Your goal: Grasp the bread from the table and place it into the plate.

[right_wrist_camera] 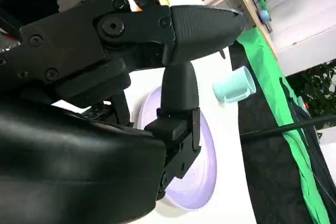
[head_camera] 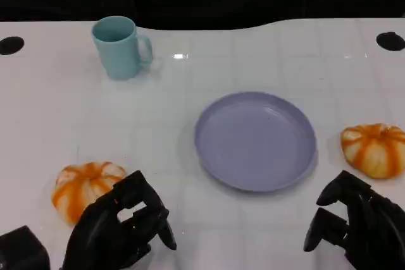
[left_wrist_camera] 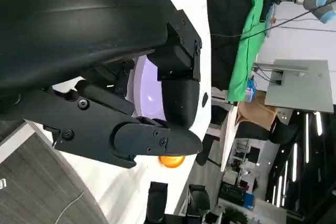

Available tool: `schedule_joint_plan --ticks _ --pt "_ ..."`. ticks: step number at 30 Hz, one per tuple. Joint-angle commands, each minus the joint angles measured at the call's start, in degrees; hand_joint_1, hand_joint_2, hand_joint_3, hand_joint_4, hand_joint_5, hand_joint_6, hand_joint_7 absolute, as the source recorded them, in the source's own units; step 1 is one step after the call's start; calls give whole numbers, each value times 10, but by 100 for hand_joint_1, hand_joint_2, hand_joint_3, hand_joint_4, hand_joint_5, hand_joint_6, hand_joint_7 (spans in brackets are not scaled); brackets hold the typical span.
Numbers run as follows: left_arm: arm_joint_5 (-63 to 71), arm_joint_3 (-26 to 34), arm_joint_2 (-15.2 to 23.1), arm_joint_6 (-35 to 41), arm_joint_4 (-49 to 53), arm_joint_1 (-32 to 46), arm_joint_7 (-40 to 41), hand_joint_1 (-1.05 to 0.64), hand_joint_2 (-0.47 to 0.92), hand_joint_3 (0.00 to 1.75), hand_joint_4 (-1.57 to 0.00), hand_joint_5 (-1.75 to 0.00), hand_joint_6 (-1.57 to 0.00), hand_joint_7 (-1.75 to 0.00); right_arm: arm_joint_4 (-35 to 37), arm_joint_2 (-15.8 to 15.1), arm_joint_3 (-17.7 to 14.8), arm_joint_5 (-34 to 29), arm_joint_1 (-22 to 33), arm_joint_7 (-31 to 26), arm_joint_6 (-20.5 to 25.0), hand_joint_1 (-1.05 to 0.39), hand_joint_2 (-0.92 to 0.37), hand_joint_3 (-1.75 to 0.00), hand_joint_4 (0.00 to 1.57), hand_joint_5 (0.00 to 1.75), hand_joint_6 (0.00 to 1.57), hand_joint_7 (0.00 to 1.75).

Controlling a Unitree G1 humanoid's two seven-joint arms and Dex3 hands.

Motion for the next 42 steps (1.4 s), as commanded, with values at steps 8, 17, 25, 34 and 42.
schedule_joint_plan --ticks 8,17,25,34,42 --pt "48 -1 10 -56 -36 10 23 -60 92 26 -58 -144 -63 -93 -4 -3 -3 1 -2 -4 -4 -52 -92 -42 63 175 48 163" --pt "158 -7 52 -101 -73 9 71 -61 92 24 -52 -98 -65 -24 -6 -2 -1 0 0 -6 -4 -52 -92 -39 63 175 48 163" --pt "319 -7 129 -93 -160 14 123 -56 92 12 -23 -57 -47 -2 -11 -2 -1 3 3 -6 -1 -52 -92 -39 63 175 49 163" --pt "526 0 184 -102 -227 19 214 -68 92 10 -15 -45 -38 0 -17 -4 0 2 4 -9 1 -53 -92 -41 62 175 48 164" --pt "705 -6 196 24 -334 35 177 -67 92 12 -2 -34 -27 0 -18 -4 0 7 7 -6 -1 -53 -92 -42 62 175 47 164"
